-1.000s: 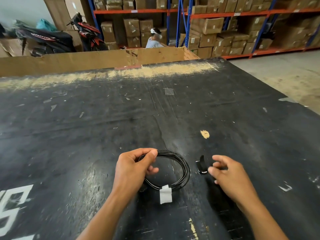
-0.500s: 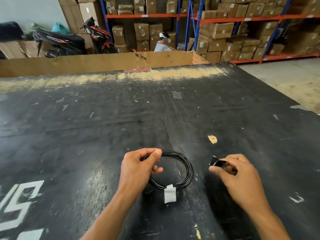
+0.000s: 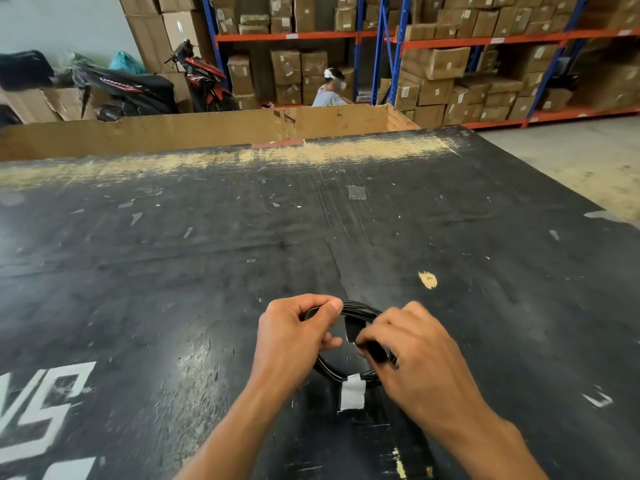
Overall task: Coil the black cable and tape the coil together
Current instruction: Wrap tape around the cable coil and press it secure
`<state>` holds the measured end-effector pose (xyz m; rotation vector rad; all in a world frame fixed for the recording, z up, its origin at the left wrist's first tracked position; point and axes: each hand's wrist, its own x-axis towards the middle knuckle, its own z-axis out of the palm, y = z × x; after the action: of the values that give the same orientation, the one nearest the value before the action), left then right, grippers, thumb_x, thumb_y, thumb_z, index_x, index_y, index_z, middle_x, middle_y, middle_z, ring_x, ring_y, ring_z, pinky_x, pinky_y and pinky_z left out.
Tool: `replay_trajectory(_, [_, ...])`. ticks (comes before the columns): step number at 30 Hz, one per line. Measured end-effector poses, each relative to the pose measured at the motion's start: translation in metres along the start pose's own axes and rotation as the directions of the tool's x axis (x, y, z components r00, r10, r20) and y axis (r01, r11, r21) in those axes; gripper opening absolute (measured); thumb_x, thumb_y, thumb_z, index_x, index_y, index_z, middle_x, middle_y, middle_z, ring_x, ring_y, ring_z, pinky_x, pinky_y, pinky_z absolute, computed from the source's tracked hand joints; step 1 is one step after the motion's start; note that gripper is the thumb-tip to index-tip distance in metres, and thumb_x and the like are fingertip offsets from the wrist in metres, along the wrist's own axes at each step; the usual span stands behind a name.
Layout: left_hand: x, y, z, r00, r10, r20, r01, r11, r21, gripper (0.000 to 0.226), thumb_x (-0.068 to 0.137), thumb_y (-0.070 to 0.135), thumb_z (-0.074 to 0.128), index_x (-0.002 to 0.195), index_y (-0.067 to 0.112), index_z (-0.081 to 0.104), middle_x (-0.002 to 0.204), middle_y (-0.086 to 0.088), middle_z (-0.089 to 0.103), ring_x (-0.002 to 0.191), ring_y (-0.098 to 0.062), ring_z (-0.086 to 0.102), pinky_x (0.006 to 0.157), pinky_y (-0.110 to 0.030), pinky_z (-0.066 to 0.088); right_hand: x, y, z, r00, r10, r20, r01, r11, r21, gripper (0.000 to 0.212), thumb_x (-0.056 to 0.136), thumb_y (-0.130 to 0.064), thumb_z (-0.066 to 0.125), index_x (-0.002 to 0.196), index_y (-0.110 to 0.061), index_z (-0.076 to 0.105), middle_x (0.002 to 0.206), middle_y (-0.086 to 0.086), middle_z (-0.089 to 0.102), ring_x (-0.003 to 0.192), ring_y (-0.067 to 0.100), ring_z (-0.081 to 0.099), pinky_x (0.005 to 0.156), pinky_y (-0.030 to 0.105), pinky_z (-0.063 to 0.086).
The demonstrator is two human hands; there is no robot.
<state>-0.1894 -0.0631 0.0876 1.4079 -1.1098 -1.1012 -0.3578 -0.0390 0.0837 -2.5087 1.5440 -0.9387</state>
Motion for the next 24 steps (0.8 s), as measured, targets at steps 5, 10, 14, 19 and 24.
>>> replay_trajectory(5, [-0.007,0.006,0.0,0.998,0.005,0.057,-0.005,1.0,-0.002,0.012,0.088,0.015,0.071,0.08,0.017,0.081,0.059,0.003,0.062,0.049,-0.011,0.054,0.063,-0.033,0.063,0.003,0.007,0.009,0.991,0.042,-0.13,-0.036,0.998,0.047,0.02,0.072,-0.014,0.081,0.083,-0.025,0.069,0.107,0.0,0.059,0.093,0.018,0.056,0.07,0.04,0.051])
replay_trajectory(10, [-0.01,0.01,0.0,0.995,-0.004,0.104,0.005,1.0,-0.002,0.013,0.089,0.016,0.07,0.082,0.016,0.081,0.063,-0.001,0.062,0.048,-0.01,0.054,0.062,-0.033,0.063,0.002,0.013,0.012,0.976,-0.006,-0.217,0.029,0.994,0.106,0.02,0.071,-0.004,0.081,0.085,-0.017,0.073,0.098,-0.001,0.07,0.086,0.019,0.065,0.07,0.038,0.055])
replay_trajectory(14, [-0.014,0.013,0.003,0.992,-0.023,0.128,0.029,0.999,-0.045,0.019,0.093,0.019,0.064,0.084,0.013,0.079,0.068,-0.004,0.067,0.049,-0.011,0.056,0.063,-0.038,0.063,0.001,0.014,0.01,0.964,-0.027,-0.263,0.058,0.992,0.109,0.009,0.075,-0.009,0.075,0.083,-0.013,0.074,0.093,0.0,0.071,0.083,0.019,0.066,0.07,0.034,0.055])
replay_trajectory(19, [-0.014,0.016,0.007,0.99,-0.079,0.116,0.093,0.988,-0.122,0.018,0.096,0.016,0.06,0.089,0.011,0.076,0.083,-0.01,0.078,0.065,-0.016,0.071,0.067,-0.034,0.063,-0.002,0.016,0.011,0.956,-0.044,-0.29,0.079,0.991,0.112,0.003,0.08,-0.012,0.074,0.082,-0.013,0.073,0.09,-0.002,0.073,0.08,0.02,0.067,0.067,0.039,0.055])
replay_trajectory(24, [-0.015,0.015,0.008,0.985,-0.13,0.109,0.146,0.978,-0.15,0.013,0.095,0.015,0.062,0.092,0.012,0.074,0.08,-0.006,0.08,0.078,-0.022,0.077,0.076,-0.036,0.063,-0.004,0.018,0.008,0.951,-0.052,-0.304,0.092,0.989,0.118,0.008,0.077,-0.009,0.076,0.083,-0.014,0.073,0.09,-0.003,0.075,0.08,0.019,0.069,0.063,0.043,0.055])
